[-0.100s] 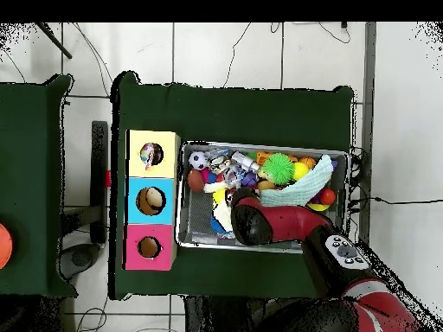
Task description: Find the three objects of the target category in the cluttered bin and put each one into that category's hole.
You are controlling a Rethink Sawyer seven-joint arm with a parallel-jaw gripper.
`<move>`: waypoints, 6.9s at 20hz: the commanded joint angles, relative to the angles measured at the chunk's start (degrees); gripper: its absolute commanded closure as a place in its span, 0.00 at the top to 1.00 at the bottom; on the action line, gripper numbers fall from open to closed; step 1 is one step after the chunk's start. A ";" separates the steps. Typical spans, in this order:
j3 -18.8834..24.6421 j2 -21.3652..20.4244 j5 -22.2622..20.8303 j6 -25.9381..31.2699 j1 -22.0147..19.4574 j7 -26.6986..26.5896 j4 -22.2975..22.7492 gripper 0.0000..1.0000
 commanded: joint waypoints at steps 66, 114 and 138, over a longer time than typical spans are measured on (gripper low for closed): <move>17.54 -11.46 -3.62 42.29 -18.18 -13.41 -7.09 0.00; 6.40 -19.13 4.25 25.53 -3.01 9.63 12.32 1.00; -9.15 -6.23 4.32 11.93 4.08 10.77 9.22 1.00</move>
